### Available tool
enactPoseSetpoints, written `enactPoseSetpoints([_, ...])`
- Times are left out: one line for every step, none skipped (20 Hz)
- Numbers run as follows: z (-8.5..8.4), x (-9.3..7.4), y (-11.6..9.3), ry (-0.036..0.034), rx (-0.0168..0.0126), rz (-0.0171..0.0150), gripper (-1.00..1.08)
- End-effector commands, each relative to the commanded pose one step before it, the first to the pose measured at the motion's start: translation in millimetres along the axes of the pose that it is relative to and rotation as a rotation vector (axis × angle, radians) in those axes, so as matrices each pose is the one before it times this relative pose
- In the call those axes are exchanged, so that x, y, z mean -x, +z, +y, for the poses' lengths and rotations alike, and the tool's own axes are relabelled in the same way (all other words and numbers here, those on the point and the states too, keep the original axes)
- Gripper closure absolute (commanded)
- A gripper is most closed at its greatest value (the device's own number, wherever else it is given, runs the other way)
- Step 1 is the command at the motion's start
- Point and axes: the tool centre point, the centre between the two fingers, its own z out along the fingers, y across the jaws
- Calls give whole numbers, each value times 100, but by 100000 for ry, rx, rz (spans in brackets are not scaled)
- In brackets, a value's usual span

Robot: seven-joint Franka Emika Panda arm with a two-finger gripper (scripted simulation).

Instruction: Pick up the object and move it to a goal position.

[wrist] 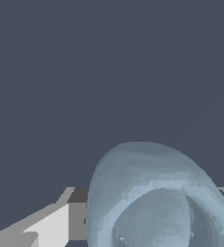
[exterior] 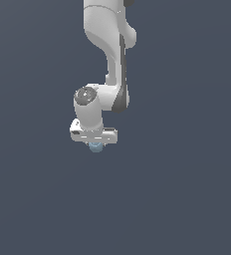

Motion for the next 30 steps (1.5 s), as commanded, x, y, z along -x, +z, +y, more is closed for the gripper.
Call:
enactPoseSetpoints([-207, -413, -1730, -15, 5, 113, 108])
enactPoseSetpoints([-93, -183, -788, 0, 0, 0, 108])
enactPoseSetpoints([-99, -196, -840, 0, 0, 0, 108])
enactPoseSetpoints([-71, -207, -884, 66, 70, -14, 108])
enactPoseSetpoints([-110, -221, -940, 0, 0, 0, 108])
enactPoseSetpoints([-115, -232, -987, 0, 0, 0, 108])
enactPoseSetpoints([-119, -243, -1026, 0, 0, 0, 108])
enactPoseSetpoints([-122, -251, -1055, 0, 0, 0, 108])
enactPoseSetpoints([-124, -257, -1076, 0, 0, 0, 108])
enactPoseSetpoints([-124, -258, -1074, 0, 0, 0, 108])
enactPoseSetpoints([-123, -257, -1065, 0, 0, 0, 108])
enactPoseSetpoints([-119, -258, -1053, 18, 45, -9, 108])
enactPoseSetpoints([-121, -257, -1049, 0, 0, 0, 108])
enactPoseSetpoints([-120, -257, -1041, 0, 0, 0, 108])
enactPoseSetpoints([-119, -256, -1033, 0, 0, 0, 108])
enactPoseSetpoints([-118, -256, -1025, 0, 0, 0, 108])
enactPoseSetpoints([-118, -256, -1017, 0, 0, 0, 108])
enactPoseSetpoints([-117, -256, -1008, 0, 0, 0, 108])
enactPoseSetpoints([-116, -256, -999, 0, 0, 0, 108])
enactPoseSetpoints([-115, -256, -990, 0, 0, 0, 108])
enactPoseSetpoints([-114, -256, -980, 0, 0, 0, 108])
enactPoseSetpoints([-112, -252, -959, 0, 0, 0, 108])
enactPoseSetpoints([-107, -244, -917, 0, 0, 0, 108])
enactPoseSetpoints([-102, -235, -878, 0, 0, 0, 108])
enactPoseSetpoints([-98, -228, -842, 0, 0, 0, 108])
enactPoseSetpoints([-94, -220, -808, 0, 0, 0, 108])
enactPoseSetpoints([-91, -214, -776, 0, 0, 0, 108])
enactPoseSetpoints([-87, -207, -746, 0, 0, 0, 108])
enactPoseSetpoints([-84, -201, -718, 0, 0, 0, 108])
enactPoseSetpoints([-81, -195, -691, 0, 0, 0, 108])
